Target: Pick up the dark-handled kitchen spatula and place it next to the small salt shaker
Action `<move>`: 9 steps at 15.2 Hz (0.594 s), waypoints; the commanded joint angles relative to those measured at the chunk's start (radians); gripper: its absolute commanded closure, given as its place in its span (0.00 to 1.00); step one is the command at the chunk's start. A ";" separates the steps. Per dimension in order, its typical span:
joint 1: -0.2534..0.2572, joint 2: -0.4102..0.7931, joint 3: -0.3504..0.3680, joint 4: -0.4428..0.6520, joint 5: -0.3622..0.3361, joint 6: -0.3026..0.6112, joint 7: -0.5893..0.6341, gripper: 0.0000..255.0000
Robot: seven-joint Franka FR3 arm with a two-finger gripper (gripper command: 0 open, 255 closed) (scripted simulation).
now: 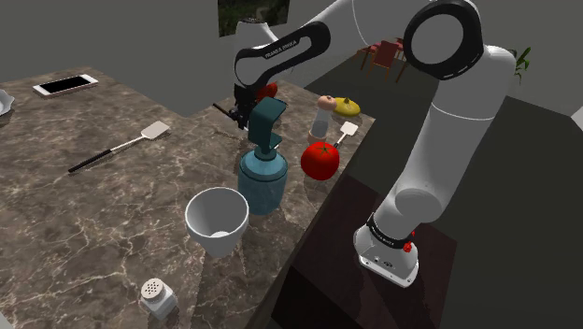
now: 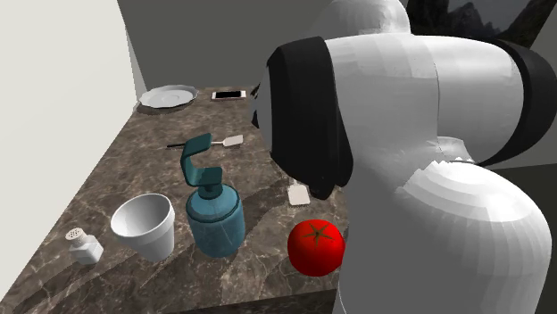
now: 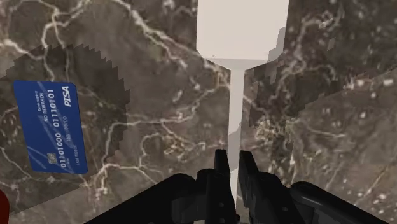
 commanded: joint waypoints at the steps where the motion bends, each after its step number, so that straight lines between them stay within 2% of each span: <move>1: 0.000 -0.012 0.000 0.013 0.001 -0.025 -0.001 1.00; 9: -0.001 -0.059 0.001 0.065 0.005 -0.124 -0.004 1.00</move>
